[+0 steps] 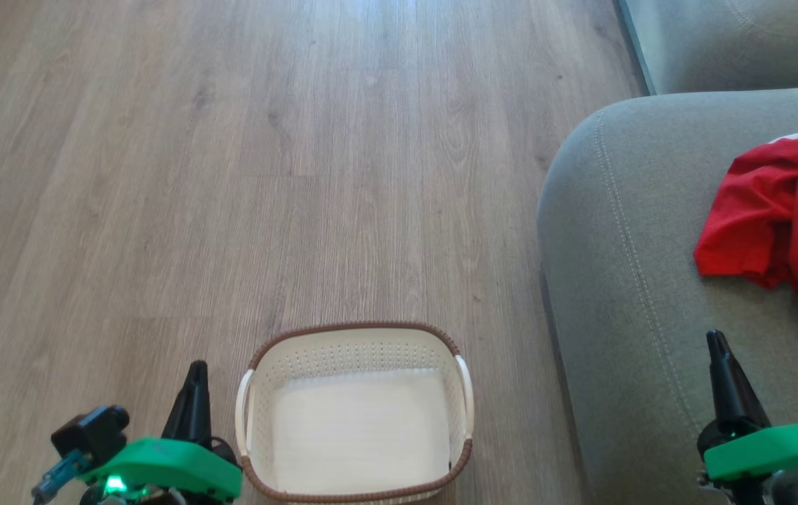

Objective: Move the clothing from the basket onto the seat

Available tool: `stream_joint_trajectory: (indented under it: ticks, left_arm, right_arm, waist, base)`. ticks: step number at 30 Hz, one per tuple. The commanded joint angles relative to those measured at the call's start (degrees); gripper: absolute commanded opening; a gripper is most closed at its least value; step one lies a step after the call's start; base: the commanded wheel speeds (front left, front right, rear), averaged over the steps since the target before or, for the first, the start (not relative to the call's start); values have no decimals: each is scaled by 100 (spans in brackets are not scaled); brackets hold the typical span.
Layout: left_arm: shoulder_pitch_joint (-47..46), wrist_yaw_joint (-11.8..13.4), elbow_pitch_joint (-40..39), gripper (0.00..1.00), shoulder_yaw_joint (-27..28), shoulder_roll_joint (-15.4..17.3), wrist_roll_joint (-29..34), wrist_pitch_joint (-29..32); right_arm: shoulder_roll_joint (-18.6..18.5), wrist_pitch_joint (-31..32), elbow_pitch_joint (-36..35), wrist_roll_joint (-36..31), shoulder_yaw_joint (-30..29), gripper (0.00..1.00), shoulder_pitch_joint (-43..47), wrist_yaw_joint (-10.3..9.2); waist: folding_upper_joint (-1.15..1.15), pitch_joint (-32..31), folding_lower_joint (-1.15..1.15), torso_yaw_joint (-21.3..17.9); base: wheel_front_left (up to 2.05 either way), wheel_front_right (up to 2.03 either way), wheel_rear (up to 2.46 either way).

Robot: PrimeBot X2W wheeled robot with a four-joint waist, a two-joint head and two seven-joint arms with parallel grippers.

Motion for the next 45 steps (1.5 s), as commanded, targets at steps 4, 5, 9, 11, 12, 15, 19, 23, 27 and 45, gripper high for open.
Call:
stream_joint_trajectory:
  ticks: [4, 5, 9, 11, 12, 15, 19, 23, 27, 45]
  left_arm:
    - [-346, -77, -127, 0, 203, 22, -348, 73]
    - [-354, -89, -123, 0, 218, 21, -415, 88]
    - [-384, -135, -108, 0, 279, 17, -681, 149]
    - [-399, -159, -100, 0, 309, 14, -814, 179]
    - [-407, -170, -95, 0, 324, 13, -880, 195]
    - [-430, -205, -83, 0, 371, 9, -1079, 241]
    - [-460, -252, -66, 0, 433, 3, -1344, 304]
    - [-491, -298, -50, 0, 496, -4, -1608, 367]
    - [-514, -333, -37, 0, 544, -9, -1803, 414]
    - [-653, -542, 40, 0, 839, -45, -2982, 706]
  right_arm:
    - [-21, 75, -126, 279, -34, 0, -368, 0]
    - [-13, 91, -116, 331, -39, 0, -379, 0]
    - [15, 156, -78, 536, -58, 0, -422, 0]
    - [30, 188, -59, 638, -67, 0, -443, 0]
    - [37, 205, -50, 690, -72, 0, -454, 0]
    - [59, 254, -21, 843, -87, 0, -486, 0]
    - [88, 319, 17, 1047, -107, 0, -529, 0]
    - [118, 385, 56, 1251, -128, 0, -572, -1]
    - [140, 434, 84, 1402, -143, 0, -604, -1]
    - [277, 734, 257, 2315, -241, 0, -798, -1]
  waist:
    - [0, 2, 0, -13]
    - [0, 2, 0, -16]
    - [0, 3, 0, -29]
    - [0, 4, 0, -36]
    - [0, 4, 0, -39]
    - [0, 5, 0, -49]
    - [0, 6, 0, -62]
    - [0, 8, 0, -75]
    - [0, 8, 0, -84]
    - [0, 14, 0, -143]
  base:
    - [0, 0, 0]
    - [0, 0, 0]
    - [0, 0, 0]
    - [0, 0, 0]
    - [0, 0, 0]
    - [0, 0, 0]
    - [0, 0, 0]
    - [0, 0, 0]
    - [0, 0, 0]
    - [0, 0, 0]
